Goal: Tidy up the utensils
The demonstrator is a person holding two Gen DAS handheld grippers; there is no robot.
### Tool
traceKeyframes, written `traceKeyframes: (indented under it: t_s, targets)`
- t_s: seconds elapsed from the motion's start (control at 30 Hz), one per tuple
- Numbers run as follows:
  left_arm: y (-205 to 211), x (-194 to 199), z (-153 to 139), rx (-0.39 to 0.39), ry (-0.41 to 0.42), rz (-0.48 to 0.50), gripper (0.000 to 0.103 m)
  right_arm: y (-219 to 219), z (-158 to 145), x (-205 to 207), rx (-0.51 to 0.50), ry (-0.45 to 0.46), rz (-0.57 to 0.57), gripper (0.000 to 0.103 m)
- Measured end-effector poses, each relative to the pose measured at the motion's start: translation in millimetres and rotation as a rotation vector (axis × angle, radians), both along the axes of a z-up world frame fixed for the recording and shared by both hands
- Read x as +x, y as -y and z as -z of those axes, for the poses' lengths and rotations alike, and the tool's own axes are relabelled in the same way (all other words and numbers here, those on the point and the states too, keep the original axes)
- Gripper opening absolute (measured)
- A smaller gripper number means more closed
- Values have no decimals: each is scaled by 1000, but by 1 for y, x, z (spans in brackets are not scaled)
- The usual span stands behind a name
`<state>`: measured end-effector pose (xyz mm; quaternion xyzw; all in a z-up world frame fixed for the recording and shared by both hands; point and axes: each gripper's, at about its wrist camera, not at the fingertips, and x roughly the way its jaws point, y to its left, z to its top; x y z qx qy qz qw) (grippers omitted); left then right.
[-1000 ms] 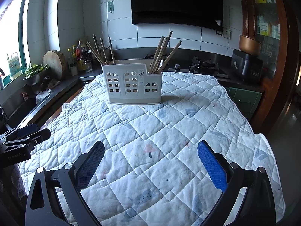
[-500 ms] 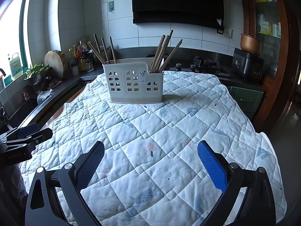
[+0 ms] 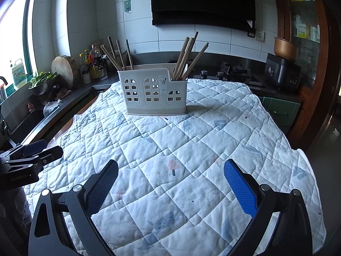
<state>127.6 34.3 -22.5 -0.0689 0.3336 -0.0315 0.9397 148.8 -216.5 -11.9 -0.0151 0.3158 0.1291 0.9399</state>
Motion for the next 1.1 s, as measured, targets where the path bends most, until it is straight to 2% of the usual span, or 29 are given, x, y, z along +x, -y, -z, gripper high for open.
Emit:
traceKeyframes:
  t_s: [0.57,1.1]
  targets:
    - [1,1,1,0,4,3,84,0,1,1,6,-2,-1,96]
    - [2,4,10,19,-34,17,84,1,6,1,6,-16,-6,96]
